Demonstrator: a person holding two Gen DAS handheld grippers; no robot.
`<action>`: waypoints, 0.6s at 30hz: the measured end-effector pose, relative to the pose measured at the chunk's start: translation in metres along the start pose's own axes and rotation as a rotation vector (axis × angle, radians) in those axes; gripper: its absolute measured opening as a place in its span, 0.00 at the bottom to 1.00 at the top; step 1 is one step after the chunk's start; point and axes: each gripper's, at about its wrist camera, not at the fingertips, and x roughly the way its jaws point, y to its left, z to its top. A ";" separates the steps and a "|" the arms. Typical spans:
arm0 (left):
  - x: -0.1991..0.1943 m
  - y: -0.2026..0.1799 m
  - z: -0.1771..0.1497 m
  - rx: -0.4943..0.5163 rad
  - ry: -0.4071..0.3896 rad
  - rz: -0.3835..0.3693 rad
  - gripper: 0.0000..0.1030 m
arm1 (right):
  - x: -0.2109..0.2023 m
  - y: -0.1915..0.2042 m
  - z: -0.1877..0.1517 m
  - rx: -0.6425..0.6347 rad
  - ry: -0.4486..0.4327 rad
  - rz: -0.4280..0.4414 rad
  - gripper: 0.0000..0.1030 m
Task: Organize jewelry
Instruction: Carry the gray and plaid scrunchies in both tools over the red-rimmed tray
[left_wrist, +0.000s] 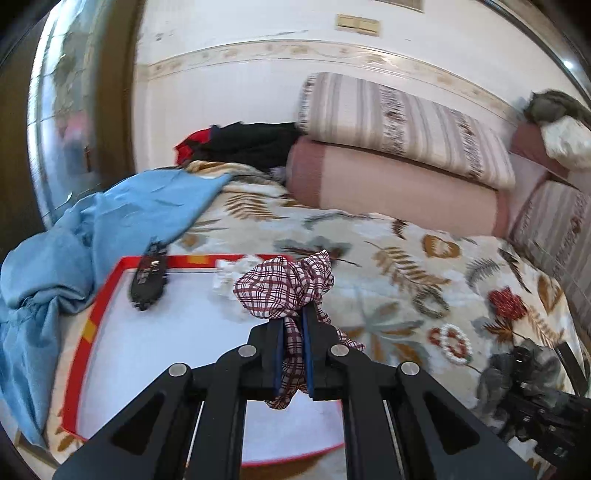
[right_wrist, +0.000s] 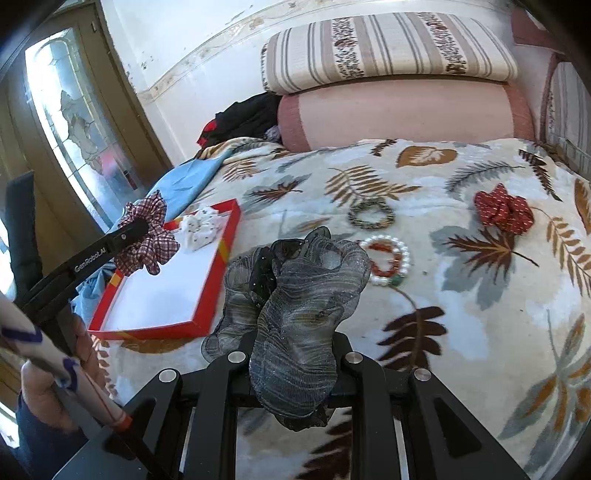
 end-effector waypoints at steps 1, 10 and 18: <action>0.003 0.011 0.002 -0.017 0.011 0.013 0.08 | 0.000 0.004 0.001 -0.004 0.001 0.005 0.20; 0.026 0.095 0.007 -0.123 0.096 0.117 0.08 | 0.013 0.049 0.024 -0.053 0.014 0.078 0.22; 0.046 0.131 0.009 -0.187 0.159 0.134 0.08 | 0.043 0.098 0.045 -0.115 0.053 0.143 0.22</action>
